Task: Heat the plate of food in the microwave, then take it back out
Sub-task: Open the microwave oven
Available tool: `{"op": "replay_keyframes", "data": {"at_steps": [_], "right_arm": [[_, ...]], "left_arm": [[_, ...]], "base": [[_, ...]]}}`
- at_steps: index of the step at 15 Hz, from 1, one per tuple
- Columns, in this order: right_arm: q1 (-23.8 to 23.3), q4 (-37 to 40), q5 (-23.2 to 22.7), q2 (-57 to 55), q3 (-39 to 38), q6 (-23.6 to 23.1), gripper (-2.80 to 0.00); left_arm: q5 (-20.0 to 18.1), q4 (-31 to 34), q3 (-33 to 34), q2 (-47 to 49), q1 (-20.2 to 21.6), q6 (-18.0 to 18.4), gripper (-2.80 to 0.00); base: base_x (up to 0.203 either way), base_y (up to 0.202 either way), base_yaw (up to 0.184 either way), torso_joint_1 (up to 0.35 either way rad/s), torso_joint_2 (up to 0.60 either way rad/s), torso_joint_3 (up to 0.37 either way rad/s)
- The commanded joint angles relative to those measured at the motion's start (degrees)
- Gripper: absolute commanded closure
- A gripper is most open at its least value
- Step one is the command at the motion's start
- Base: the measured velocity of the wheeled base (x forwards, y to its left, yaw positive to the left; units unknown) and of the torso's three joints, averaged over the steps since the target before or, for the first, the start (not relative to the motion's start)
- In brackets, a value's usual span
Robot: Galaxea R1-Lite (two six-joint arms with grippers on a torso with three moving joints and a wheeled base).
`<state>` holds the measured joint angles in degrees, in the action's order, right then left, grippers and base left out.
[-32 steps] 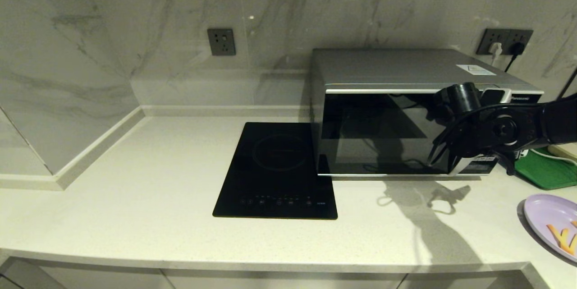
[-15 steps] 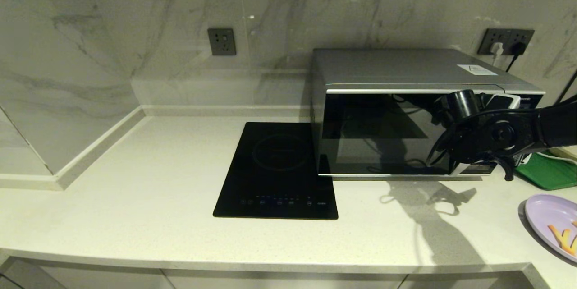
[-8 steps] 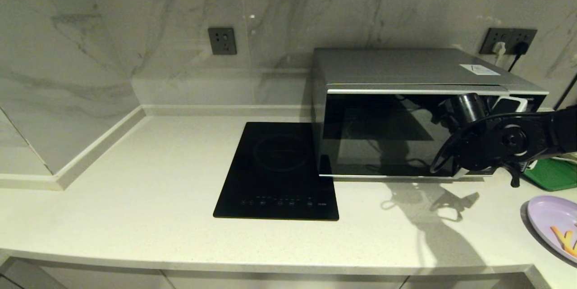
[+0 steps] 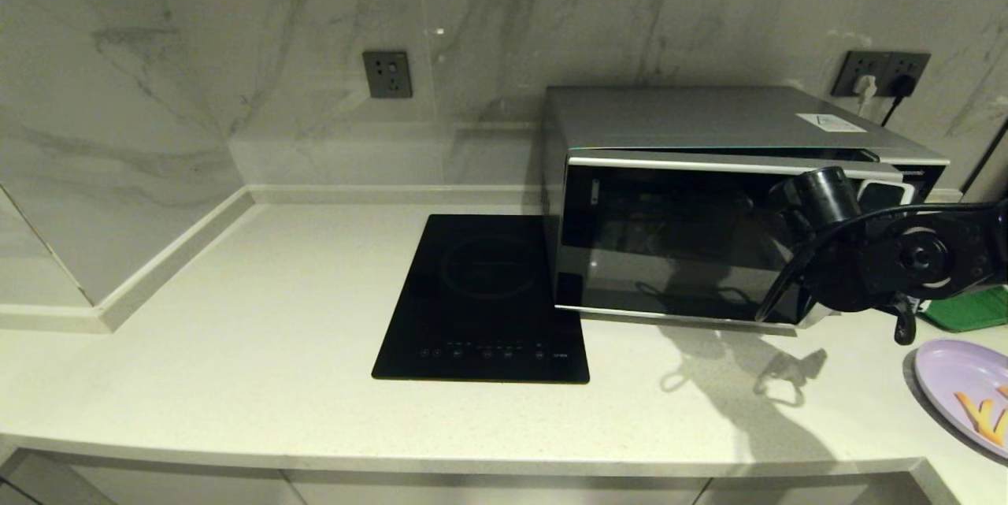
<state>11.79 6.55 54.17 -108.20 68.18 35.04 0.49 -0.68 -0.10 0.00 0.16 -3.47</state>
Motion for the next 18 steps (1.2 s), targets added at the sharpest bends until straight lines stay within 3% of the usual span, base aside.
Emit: {"op": "replay_keyframes", "data": {"at_steps": [1, 2, 6, 8, 10, 14, 18], "right_arm": [[5.22, -0.04, -2.83, 5.07, -2.52, -0.42, -2.8], [8.08, 0.14, -5.16, 8.67, -3.55, -1.14, 0.0], [19.15, 5.02, -16.15, 27.46, -5.56, -7.0, 0.0], [19.02, 13.1, -23.88, 30.92, 2.15, -8.3, 0.0], [13.33, 19.37, -29.92, 28.75, 14.1, -7.28, 0.0], [0.43, 25.86, -35.83, 12.75, 31.82, -3.66, 0.0], [-5.46, 27.77, -39.49, 0.93, 43.61, -4.74, 0.0]], "left_arm": [[0.04, -0.03, 0.01, 0.0, 0.02, -0.04, 0.0], [0.04, -0.03, 0.01, 0.0, 0.02, -0.04, 0.0], [0.04, -0.03, 0.01, 0.0, 0.02, -0.04, 0.0], [0.04, -0.03, 0.01, 0.0, 0.02, -0.04, 0.0], [0.04, -0.03, 0.01, 0.0, 0.02, -0.04, 0.0], [0.04, -0.03, 0.01, 0.0, 0.02, -0.04, 0.0], [0.04, -0.03, 0.01, 0.0, 0.02, -0.04, 0.0]], "base": [[0.0, 0.0, 0.0, 0.0, 0.0, 0.0], [0.0, 0.0, 0.0, 0.0, 0.0, 0.0], [0.0, 0.0, 0.0, 0.0, 0.0, 0.0], [0.0, 0.0, 0.0, 0.0, 0.0, 0.0], [0.0, 0.0, 0.0, 0.0, 0.0, 0.0], [0.0, 0.0, 0.0, 0.0, 0.0, 0.0], [0.0, 0.0, 0.0, 0.0, 0.0, 0.0]]}}
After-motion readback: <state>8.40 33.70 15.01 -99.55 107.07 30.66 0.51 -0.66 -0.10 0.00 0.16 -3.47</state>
